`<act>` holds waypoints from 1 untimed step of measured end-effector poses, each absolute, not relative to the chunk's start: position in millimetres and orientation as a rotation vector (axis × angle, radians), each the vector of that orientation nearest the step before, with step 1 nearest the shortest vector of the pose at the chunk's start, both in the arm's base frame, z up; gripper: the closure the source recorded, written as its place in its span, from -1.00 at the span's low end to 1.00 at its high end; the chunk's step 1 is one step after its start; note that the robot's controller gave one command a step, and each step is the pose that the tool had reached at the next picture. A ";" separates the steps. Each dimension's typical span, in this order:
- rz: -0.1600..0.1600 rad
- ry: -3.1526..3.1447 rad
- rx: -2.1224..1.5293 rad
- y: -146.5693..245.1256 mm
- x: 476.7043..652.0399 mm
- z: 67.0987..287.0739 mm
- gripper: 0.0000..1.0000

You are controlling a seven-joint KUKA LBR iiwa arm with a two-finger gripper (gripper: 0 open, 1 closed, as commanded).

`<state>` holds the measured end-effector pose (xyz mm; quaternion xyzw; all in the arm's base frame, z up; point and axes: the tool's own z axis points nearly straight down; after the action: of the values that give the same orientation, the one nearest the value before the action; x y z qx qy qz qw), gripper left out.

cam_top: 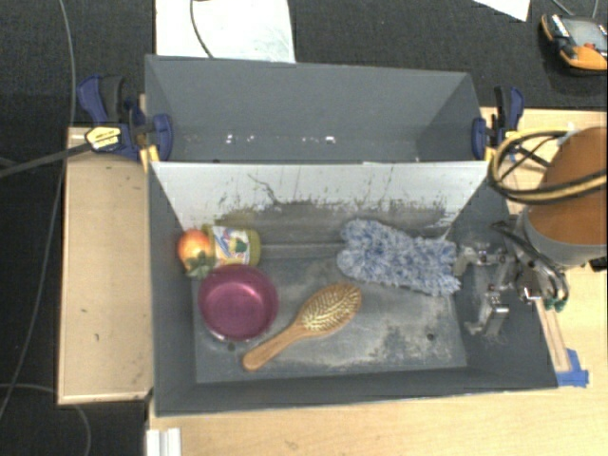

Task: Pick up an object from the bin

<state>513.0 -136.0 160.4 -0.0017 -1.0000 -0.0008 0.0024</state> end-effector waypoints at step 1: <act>0.001 -3.144 0.003 -135.7 514.9 164.3 -1.00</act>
Offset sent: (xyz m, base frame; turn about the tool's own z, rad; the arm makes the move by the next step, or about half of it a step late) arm 0.0541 0.0033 -0.0904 0.1636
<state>514.9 -135.7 164.3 0.0011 -1.0000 0.0003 -0.0013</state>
